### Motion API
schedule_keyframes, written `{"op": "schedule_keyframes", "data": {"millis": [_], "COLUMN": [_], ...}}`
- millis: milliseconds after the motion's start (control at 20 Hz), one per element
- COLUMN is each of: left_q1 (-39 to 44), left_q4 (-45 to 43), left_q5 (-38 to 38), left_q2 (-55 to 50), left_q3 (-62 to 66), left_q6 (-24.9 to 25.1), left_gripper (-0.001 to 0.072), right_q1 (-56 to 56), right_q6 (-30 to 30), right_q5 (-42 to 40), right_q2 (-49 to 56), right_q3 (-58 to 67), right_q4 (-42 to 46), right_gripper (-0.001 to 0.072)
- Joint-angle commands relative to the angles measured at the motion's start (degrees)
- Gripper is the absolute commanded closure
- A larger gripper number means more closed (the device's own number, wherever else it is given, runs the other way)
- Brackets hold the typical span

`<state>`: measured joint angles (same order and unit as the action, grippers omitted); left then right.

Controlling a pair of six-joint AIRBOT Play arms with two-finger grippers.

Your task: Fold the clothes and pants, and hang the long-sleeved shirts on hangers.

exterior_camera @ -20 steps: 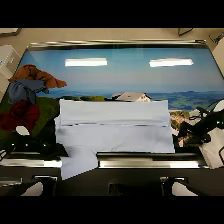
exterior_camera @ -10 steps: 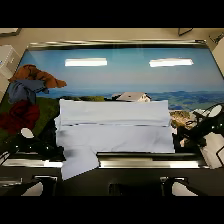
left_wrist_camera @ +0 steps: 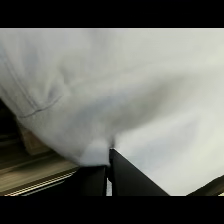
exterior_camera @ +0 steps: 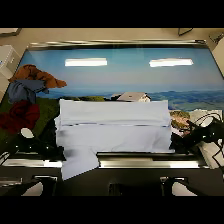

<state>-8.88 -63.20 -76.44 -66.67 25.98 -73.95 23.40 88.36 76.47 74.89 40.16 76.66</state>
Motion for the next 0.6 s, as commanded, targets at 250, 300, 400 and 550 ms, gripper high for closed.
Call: {"op": "schedule_keyframes", "data": {"millis": [250,300,400,550], "left_q1": [0.02,0.02,0.04,0.04], "left_q4": [-0.02,-0.02,-0.02,-0.68], "left_q5": [-2.34,-3.19,-4.59,-2.36], "left_q2": [0.96,1.62,2.82,1.03], "left_q3": [5.57,7.63,12.87,21.57], "left_q6": [0.04,0.04,0.04,-1.40], "left_gripper": [0.0679,0.0679,0.0679,0.0681], "right_q1": [-0.02,-0.02,-0.02,-0.15], "right_q6": [-5.38,-5.88,-5.68,-3.23], "right_q5": [0.50,1.97,3.26,3.43], "right_q2": [-0.72,-1.46,-3.19,-3.19], "right_q3": [1.14,2.93,7.63,15.65], "right_q4": [-1.31,-1.49,-2.64,-8.20], "right_gripper": [0.0676,0.0676,0.0677,0.0678]}}
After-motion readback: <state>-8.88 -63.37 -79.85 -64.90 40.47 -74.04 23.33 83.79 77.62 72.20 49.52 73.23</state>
